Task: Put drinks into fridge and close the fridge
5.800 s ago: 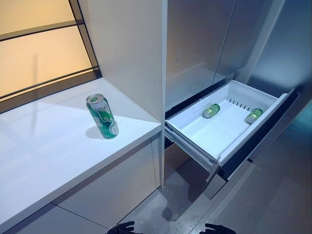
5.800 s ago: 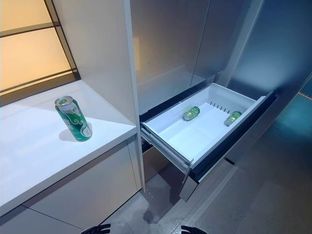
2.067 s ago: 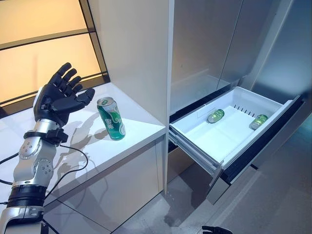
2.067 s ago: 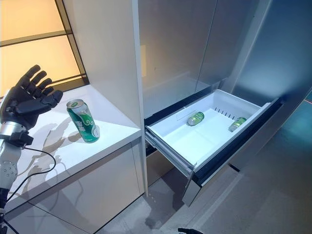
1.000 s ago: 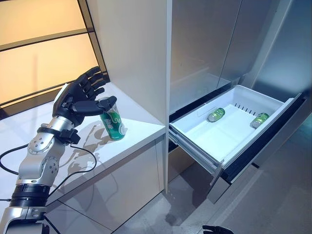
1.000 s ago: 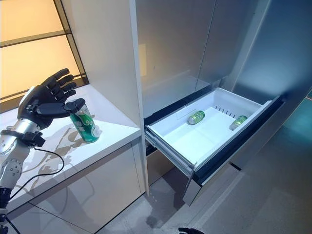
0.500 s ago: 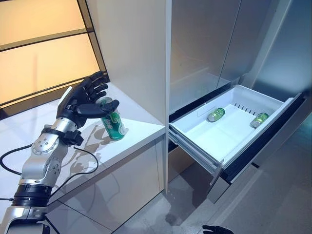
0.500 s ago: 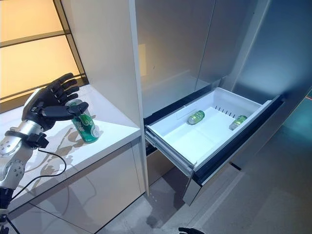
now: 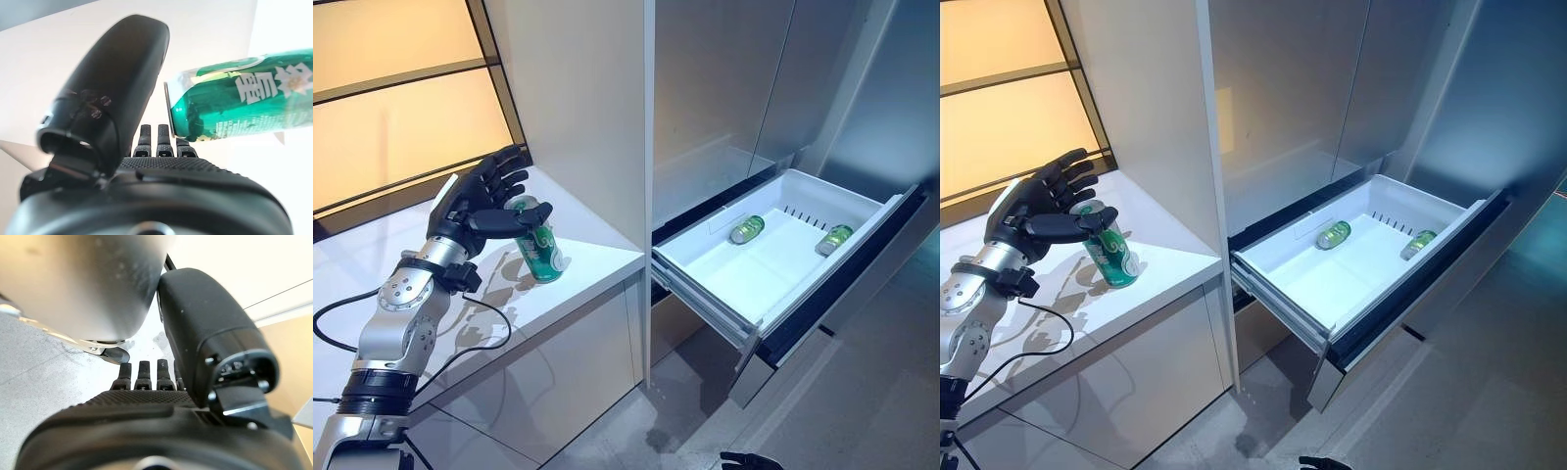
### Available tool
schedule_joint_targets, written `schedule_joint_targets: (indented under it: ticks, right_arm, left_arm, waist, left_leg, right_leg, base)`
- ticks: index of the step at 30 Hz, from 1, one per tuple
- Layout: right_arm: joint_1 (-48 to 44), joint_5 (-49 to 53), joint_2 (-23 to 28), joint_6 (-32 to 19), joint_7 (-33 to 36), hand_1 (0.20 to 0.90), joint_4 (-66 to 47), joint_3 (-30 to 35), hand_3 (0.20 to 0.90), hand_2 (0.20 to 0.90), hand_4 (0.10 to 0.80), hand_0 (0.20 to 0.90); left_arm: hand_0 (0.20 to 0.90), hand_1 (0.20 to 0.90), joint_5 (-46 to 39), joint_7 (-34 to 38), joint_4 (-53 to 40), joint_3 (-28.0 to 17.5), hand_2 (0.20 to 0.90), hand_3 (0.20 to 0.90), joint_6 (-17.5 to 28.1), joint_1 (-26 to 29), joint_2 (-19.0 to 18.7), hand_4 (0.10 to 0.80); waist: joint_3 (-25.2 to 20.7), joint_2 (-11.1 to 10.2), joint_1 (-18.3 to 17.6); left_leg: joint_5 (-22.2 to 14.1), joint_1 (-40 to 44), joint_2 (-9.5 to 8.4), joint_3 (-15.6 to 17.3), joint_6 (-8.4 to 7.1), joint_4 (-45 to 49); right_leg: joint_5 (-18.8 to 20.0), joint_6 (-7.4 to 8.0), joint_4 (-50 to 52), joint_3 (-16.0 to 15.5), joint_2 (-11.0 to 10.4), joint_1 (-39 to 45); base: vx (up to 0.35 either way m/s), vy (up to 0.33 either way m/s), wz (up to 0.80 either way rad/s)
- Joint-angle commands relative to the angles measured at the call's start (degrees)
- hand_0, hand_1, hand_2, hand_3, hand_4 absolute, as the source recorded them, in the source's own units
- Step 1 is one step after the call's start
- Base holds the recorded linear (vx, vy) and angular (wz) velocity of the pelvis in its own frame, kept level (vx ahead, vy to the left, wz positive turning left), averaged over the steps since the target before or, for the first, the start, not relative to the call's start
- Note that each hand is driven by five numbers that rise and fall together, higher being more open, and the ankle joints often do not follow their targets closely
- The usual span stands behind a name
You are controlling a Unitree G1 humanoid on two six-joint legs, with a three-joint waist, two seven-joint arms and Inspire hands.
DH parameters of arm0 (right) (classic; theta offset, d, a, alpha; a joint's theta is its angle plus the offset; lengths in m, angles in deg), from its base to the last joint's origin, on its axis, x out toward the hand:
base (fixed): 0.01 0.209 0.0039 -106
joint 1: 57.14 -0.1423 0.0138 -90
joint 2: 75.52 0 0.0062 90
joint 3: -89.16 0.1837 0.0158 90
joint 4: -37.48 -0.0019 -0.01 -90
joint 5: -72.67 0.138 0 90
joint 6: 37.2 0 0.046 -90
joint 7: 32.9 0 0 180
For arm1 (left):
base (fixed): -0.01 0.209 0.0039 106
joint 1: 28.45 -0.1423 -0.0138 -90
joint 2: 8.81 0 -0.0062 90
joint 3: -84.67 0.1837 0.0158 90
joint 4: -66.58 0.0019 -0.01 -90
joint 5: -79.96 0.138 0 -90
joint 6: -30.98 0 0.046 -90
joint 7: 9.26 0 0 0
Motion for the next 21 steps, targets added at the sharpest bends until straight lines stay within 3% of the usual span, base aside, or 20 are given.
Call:
schedule_joint_targets:
  ticks: [1, 21]
  right_arm:
    - [-0.9, -1.4, 1.6, 1.1, -1.3, 0.9, 2.6, -2.0, 0.9, 0.9, 0.8, 0.9]
    - [-0.7, -1.2, 1.3, 1.4, -1.1, 0.9, 2.4, -2.0, 0.9, 0.9, 0.8, 0.9]
  left_arm:
    - [0.9, 0.9, 0.6, 1.3, 0.4, -2.0, 0.9, 0.9, 4.6, 10.0, -1.0, 0.8]
    - [0.9, 0.9, 0.9, 4.2, 5.5, -1.1, 0.9, 0.9, 6.6, 9.2, 1.5, 0.8]
  waist:
    - [-0.6, 0.9, -0.7]
    - [-0.3, 0.8, -1.3]
  left_leg:
    - [-4.0, 0.5, -1.29, 3.8, -0.35, 0.5]
    - [-4.1, 0.8, -1.29, 4.4, -0.32, 0.7]
  right_leg:
    - [-6.7, 3.29, 2.9, 3.8, 0.9, 1.1]
    - [-6.7, 3.33, 3.2, 4.0, 0.8, 1.1]
  base:
    - [0.0, 0.0, 0.0]
    - [0.0, 0.0, 0.0]
